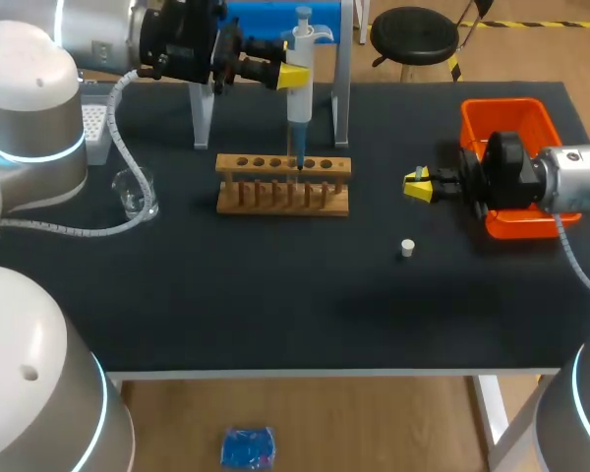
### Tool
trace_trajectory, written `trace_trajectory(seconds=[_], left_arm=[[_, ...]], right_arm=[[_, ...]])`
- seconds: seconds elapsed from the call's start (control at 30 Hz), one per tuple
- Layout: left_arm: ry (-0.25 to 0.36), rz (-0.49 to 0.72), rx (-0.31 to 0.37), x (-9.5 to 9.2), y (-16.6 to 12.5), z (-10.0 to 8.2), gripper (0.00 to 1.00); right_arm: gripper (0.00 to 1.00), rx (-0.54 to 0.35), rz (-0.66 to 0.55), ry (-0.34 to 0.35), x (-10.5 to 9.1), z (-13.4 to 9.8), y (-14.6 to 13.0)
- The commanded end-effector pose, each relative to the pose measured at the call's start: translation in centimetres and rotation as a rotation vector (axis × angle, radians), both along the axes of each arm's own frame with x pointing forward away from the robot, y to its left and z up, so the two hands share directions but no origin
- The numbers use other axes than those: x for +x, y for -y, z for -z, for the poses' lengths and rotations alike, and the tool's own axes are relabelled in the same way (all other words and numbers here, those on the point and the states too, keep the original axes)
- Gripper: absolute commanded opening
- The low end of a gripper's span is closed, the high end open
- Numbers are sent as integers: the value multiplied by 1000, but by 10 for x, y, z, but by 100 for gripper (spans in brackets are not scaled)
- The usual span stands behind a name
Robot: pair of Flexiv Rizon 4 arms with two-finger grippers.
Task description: Invert the test tube, pick up the pipette, mount the tip to pipette, aspirate from beaker and dispense into the tube, eject the tip, return the pipette, and cap with the stopper.
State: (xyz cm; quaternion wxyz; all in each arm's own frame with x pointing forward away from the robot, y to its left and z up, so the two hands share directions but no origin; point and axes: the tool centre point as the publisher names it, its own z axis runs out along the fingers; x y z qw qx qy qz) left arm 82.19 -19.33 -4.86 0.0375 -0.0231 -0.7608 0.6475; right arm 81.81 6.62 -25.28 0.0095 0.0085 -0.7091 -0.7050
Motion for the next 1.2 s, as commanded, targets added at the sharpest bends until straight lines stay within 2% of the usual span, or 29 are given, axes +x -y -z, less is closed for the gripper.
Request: trace_trajectory(seconds=[0.03,0.2,0.27,0.37,0.5,0.57,0.97,1.2], left_arm=[[0,-1,-1,0,0,0,0],[0,-1,-1,0,0,0,0],[0,-1,-1,0,0,0,0],[0,-1,-1,0,0,0,0],[0,-1,-1,0,0,0,0],[0,-1,-1,0,0,0,0],[0,-1,-1,0,0,0,0],[0,-1,-1,0,0,0,0]], right_arm=[[0,-1,1,1,-1,0,0],[0,3,0,13,0,-1,-4],[0,-45,20,97,3,1,-15],[0,-83,19,187,8,3,-32],[0,-120,6,250,13,3,-52],[0,-143,2,307,14,2,-60],[0,-178,-62,365,24,1,-104],[0,-198,-72,365,32,3,-125]])
